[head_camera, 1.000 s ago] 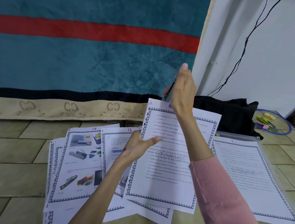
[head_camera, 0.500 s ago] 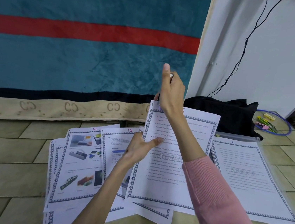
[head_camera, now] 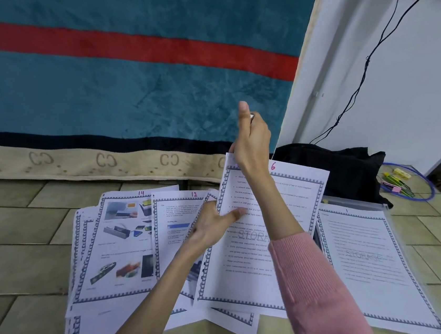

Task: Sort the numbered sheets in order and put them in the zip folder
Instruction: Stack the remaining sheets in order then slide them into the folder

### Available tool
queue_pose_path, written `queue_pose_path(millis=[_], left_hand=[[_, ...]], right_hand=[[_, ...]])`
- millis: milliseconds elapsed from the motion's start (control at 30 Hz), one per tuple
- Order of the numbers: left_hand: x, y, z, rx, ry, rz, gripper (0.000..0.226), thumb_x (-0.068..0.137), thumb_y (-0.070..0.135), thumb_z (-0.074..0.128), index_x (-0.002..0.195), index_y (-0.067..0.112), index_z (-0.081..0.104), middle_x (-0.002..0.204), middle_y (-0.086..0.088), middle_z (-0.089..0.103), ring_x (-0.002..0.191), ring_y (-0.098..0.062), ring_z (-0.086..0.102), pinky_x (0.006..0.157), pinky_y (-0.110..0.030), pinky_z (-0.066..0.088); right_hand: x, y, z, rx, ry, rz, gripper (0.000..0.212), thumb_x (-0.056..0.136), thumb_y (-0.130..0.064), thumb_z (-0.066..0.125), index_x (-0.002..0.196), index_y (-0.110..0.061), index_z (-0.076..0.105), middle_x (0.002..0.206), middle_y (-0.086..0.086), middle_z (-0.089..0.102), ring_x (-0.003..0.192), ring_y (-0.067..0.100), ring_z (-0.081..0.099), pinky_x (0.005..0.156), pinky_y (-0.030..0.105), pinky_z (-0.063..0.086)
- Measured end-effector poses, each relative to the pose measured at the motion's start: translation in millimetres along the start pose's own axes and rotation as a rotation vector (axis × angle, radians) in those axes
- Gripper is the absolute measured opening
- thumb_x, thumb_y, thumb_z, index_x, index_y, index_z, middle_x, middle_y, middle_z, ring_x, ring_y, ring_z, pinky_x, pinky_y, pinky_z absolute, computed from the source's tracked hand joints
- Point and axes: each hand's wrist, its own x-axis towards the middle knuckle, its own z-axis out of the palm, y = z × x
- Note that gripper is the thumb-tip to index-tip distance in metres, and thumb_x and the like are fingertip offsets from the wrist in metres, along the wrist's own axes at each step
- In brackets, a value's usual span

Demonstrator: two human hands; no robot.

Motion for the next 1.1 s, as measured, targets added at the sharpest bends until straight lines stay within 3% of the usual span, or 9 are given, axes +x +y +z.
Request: queue_pose_path(millis=[167,300,400,467,633,767,933,1000,1100], left_hand=[[-3,1,4,-0.025,0.004,-0.046,0.044,0.081,0.042,0.068,0.098,0.012,0.041,0.091,0.003,0.055,0.092,-0.017,0.051,0.073,-0.027,0.043],[0,-6,3,-0.083,-0.037,-0.060,0.037,0.079,0.037,0.071,0.105,0.011,0.065,0.101,-0.004,0.071,0.094,-0.018,0.067,0.085,-0.033,0.054],[0,-11,-6,-0.120,-0.096,-0.088,0.020,0.081,0.027,0.071,0.100,0.022,0.067,0.103,0.000,0.071,0.093,-0.014,0.068,0.085,-0.029,0.054],[1,-15,-19,-0.131,-0.101,-0.124,0.020,0.082,0.024,0.070,0.102,0.020,0.067,0.106,-0.001,0.070,0.091,-0.013,0.067,0.083,-0.027,0.054],[5,-17,-70,-0.142,0.003,-0.214,0.032,0.085,0.018,0.066,0.115,0.009,0.063,0.112,-0.010,0.067,0.098,-0.026,0.066,0.088,-0.038,0.052],[10,-15,-98,-0.122,0.049,-0.233,0.030,0.087,0.020,0.064,0.115,0.007,0.062,0.112,-0.013,0.067,0.098,-0.027,0.065,0.093,-0.043,0.050],[13,-9,-107,-0.046,0.020,-0.248,0.031,0.089,0.026,0.062,0.115,0.010,0.062,0.112,-0.010,0.068,0.097,-0.027,0.066,0.094,-0.044,0.049],[11,-1,-104,-0.051,0.015,-0.225,0.029,0.089,0.023,0.062,0.115,0.011,0.062,0.112,-0.011,0.068,0.094,-0.025,0.066,0.089,-0.040,0.052],[10,20,-97,-0.140,-0.022,-0.171,0.029,0.089,0.018,0.061,0.117,0.013,0.059,0.109,-0.008,0.067,0.091,-0.019,0.065,0.068,-0.029,0.058]], right_hand=[[-4,5,7,0.101,0.023,0.017,0.048,0.097,-0.042,0.041,0.059,-0.019,0.022,0.055,-0.009,0.028,0.052,0.009,0.027,0.055,0.024,0.027],[-2,13,5,0.031,-0.123,0.060,0.042,0.098,-0.047,0.035,0.066,-0.019,0.035,0.053,-0.007,0.049,0.050,0.008,0.052,0.055,0.019,0.036],[6,15,-1,0.392,-0.099,0.295,0.051,0.099,-0.048,0.025,0.082,-0.004,0.044,0.061,0.003,0.066,0.047,0.014,0.062,0.040,0.020,0.042],[10,19,-12,0.555,0.079,0.408,0.051,0.099,-0.051,0.022,0.090,-0.004,0.041,0.058,0.004,0.058,0.048,0.025,0.057,0.047,0.030,0.049],[-19,94,-47,-0.310,-0.021,0.466,0.040,0.101,-0.038,0.020,0.119,-0.012,0.045,0.116,0.015,0.055,0.108,0.035,0.051,0.093,0.047,0.036],[-84,163,-36,-0.650,-0.314,0.541,0.038,0.102,-0.034,0.024,0.127,-0.018,0.048,0.126,0.015,0.048,0.115,0.033,0.046,0.096,0.047,0.031],[-129,186,-24,-1.004,-0.525,0.291,0.034,0.098,-0.020,0.036,0.131,-0.023,0.044,0.131,0.009,0.039,0.120,0.028,0.035,0.098,0.039,0.030],[-126,181,-23,-0.913,-0.477,0.273,0.035,0.099,-0.027,0.033,0.131,-0.020,0.046,0.139,0.010,0.038,0.127,0.029,0.032,0.103,0.042,0.026],[-104,150,-34,0.006,-0.411,0.633,0.055,0.097,-0.053,0.026,0.136,-0.019,0.044,0.134,0.008,0.052,0.123,0.028,0.048,0.101,0.042,0.039]])
